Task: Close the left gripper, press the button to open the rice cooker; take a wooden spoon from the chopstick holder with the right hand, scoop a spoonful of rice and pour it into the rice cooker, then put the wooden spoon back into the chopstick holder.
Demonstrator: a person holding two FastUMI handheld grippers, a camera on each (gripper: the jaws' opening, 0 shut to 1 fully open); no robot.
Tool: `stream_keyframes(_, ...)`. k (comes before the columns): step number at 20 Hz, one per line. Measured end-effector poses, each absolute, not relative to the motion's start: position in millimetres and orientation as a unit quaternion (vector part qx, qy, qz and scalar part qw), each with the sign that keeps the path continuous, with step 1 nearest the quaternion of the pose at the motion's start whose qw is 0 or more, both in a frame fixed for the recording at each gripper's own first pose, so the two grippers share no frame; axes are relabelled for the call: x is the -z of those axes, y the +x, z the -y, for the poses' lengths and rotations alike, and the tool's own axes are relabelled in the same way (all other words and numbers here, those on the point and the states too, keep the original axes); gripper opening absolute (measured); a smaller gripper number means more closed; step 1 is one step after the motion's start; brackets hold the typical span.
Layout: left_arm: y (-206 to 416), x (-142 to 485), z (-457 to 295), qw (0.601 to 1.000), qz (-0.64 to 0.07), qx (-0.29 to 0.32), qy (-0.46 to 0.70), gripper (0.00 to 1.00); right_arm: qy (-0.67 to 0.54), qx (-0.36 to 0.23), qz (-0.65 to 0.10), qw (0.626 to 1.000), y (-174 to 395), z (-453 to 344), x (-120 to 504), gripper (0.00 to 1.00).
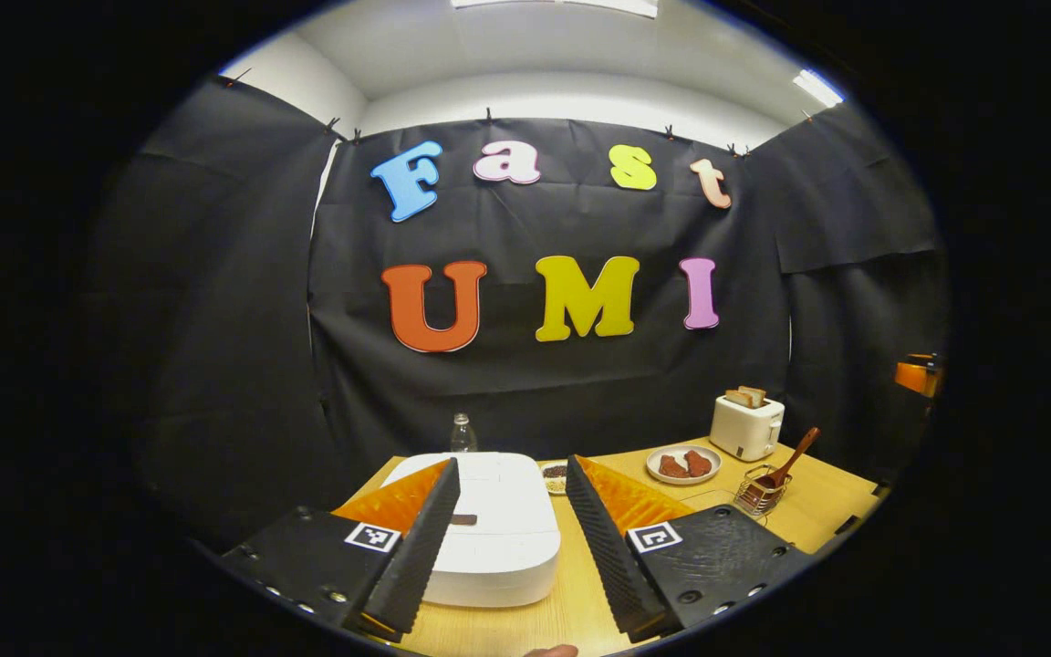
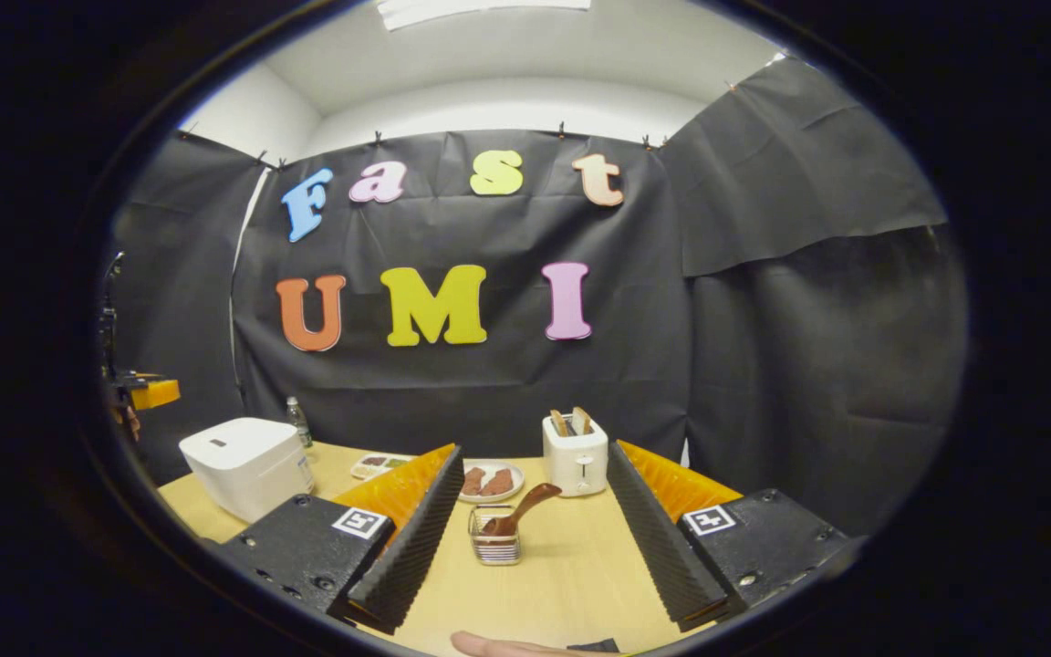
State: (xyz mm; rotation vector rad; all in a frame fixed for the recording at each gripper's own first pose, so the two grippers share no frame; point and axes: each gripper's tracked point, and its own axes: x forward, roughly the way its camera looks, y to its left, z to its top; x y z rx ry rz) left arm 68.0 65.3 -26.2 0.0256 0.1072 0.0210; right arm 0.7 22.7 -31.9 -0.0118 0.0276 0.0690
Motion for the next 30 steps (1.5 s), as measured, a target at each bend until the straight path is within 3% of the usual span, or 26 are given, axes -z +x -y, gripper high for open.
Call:
stream_keyframes(1,72.9,31.7,-66.5,0.998,-0.062,-0.008,0.002,0.70,-0.006,-0.036,-0.014,0.999,1.4,-23.7,31.6,1.00)
stream_keyframes(2,79.5,35.4,-67.3,0.998,-0.068,-0.003,-0.009,0.66,-0.007,-0.036,-0.014,0.999,2.4,-23.7,32.2,0.96)
stream_keyframes(3,86.5,44.1,-65.6,0.996,-0.085,0.007,-0.026,0.51,-0.006,-0.037,-0.014,0.999,3.6,-24.6,31.3,1.00)
stream_keyframes(4,91.5,52.6,-66.7,0.994,-0.101,0.011,-0.041,0.42,-0.006,-0.038,-0.014,0.999,4.7,-25.6,32.4,1.00)
stream_keyframes(5,97.9,59.8,-71.9,0.992,-0.112,0.008,-0.053,0.24,-0.007,-0.040,-0.016,0.999,5.6,-26.8,34.1,1.00)
stream_keyframes(6,102.4,67.3,-79.2,0.991,-0.123,-0.005,-0.060,0.17,-0.007,-0.041,-0.017,0.999,6.0,-26.6,36.9,1.00)
stream_keyframes(7,105.9,74.1,-85.3,0.989,-0.130,-0.014,-0.063,0.00,-0.007,-0.042,-0.019,0.999,6.7,-26.8,38.8,1.00)
stream_keyframes(14,128.8,124.3,-106.0,0.977,-0.205,-0.033,-0.053,0.00,-0.015,-0.048,-0.035,0.998,14.9,-23.5,63.3,1.00)
stream_keyframes(20,145.4,144.2,-122.9,0.971,-0.225,-0.064,-0.039,0.00,-0.005,-0.051,-0.065,0.997,24.0,-17.6,88.7,1.00)
stream_keyframes(21,145.4,149.6,-124.5,0.970,-0.232,-0.066,-0.041,0.00,-0.003,-0.049,-0.066,0.997,24.5,-14.8,90.2,0.96)
stream_keyframes(24,144.7,153.6,-124.1,0.967,-0.242,-0.068,-0.035,0.00,0.009,-0.026,-0.055,0.998,30.2,-1.7,90.9,0.96)
stream_keyframes(25,143.4,153.4,-124.9,0.967,-0.242,-0.068,-0.033,0.00,0.008,-0.023,-0.057,0.998,32.0,-2.1,95.5,1.00)
stream_keyframes(28,143.8,158.3,-126.4,0.963,-0.260,-0.068,-0.028,0.00,0.003,-0.020,-0.071,0.997,33.1,-4.6,109.5,1.00)
stream_keyframes(29,144.1,156.6,-126.9,0.963,-0.258,-0.067,-0.030,0.00,0.005,-0.024,-0.074,0.997,31.5,-6.8,112.2,0.96)
stream_keyframes(30,144.3,155.9,-127.0,0.963,-0.257,-0.066,-0.036,0.00,0.004,-0.028,-0.076,0.997,29.9,-9.1,116.4,1.00)
